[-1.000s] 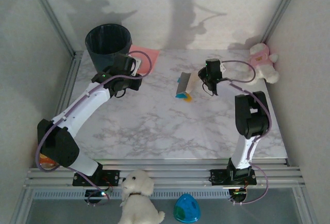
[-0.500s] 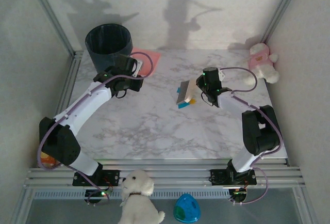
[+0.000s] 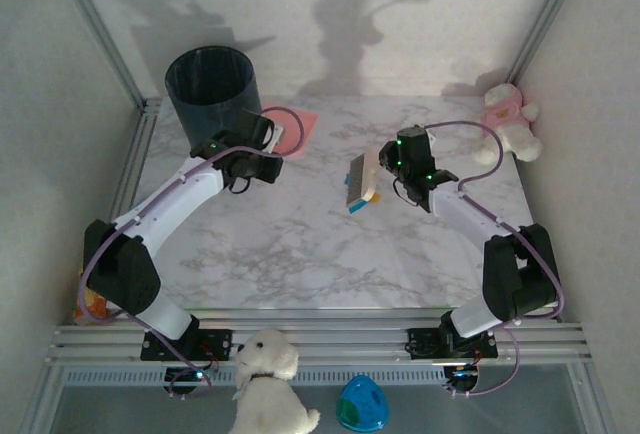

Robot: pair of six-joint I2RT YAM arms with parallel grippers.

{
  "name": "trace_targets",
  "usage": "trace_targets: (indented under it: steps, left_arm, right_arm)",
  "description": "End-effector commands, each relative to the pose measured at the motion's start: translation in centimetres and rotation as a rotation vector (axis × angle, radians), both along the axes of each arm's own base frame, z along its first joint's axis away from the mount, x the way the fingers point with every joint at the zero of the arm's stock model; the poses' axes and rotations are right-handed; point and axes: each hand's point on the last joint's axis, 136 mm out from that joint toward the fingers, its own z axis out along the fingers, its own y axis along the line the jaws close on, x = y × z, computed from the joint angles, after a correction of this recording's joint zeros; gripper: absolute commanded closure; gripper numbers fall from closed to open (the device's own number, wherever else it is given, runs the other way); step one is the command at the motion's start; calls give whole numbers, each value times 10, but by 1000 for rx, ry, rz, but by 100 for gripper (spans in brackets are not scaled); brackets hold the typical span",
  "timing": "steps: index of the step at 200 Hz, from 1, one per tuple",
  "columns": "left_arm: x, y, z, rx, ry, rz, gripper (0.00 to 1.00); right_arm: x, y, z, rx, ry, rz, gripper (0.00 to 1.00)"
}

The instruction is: Sweep away the paper scraps from the table

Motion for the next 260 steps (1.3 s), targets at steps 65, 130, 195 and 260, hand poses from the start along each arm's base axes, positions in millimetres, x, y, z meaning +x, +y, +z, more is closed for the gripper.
trace_targets:
  steps: [65,130,195,260]
  left_arm:
    - [-11,-14,-22,102,75,-75,100]
    - [-31,-22,-48,199,169,-112,100]
    - [-73,-26,-89,245,296,-173,100]
    - [-113,-37,-109,263,386,-271,100]
  right_arm:
    - [-11,10,62,-148,-174,191,100]
    - [-9,-8,63,-373,-183,208,100]
    - [7,-8,62,-555,-188,282,100]
    - [33,-19,56,-708,-201,225,100]
